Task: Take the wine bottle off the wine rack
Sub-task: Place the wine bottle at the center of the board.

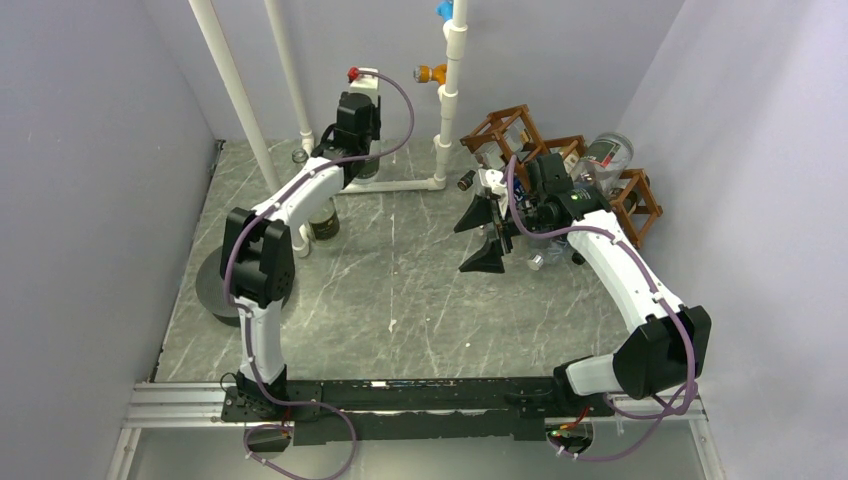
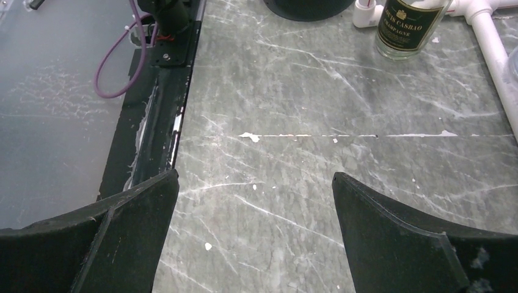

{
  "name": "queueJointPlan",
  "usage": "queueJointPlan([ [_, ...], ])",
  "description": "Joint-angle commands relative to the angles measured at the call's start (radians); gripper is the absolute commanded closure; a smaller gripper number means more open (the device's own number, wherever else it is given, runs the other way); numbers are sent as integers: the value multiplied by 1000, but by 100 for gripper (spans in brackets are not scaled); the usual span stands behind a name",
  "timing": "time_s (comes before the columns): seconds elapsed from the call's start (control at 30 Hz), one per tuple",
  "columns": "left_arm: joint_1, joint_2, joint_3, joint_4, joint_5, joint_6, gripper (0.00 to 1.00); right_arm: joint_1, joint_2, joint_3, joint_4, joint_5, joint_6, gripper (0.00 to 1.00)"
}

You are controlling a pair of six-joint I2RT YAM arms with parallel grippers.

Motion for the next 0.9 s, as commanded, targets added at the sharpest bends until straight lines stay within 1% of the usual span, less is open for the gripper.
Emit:
queueJointPlan([
  [0.0,17,-13,134,241,-100,20,100,-4,3,4,-9,-26,-52,0],
  [0.2,35,47,202,244,-170,50,100,-4,11,7,-20,-26,-63,0],
  [0.4,39,83,205,287,-221,90,100,-4,13,8,-24,-25,-66,0],
  [0.8,52,92,176,281,-262,71,100,-4,13,6,-26,-24,-68,0],
  [0.83,53,91,170,281,-267,70,98,-4,12,6,-26,-25,-68,0],
  [0.87,54,89,162,282,-269,66,93,-4,12,6,-25,-24,-69,0],
])
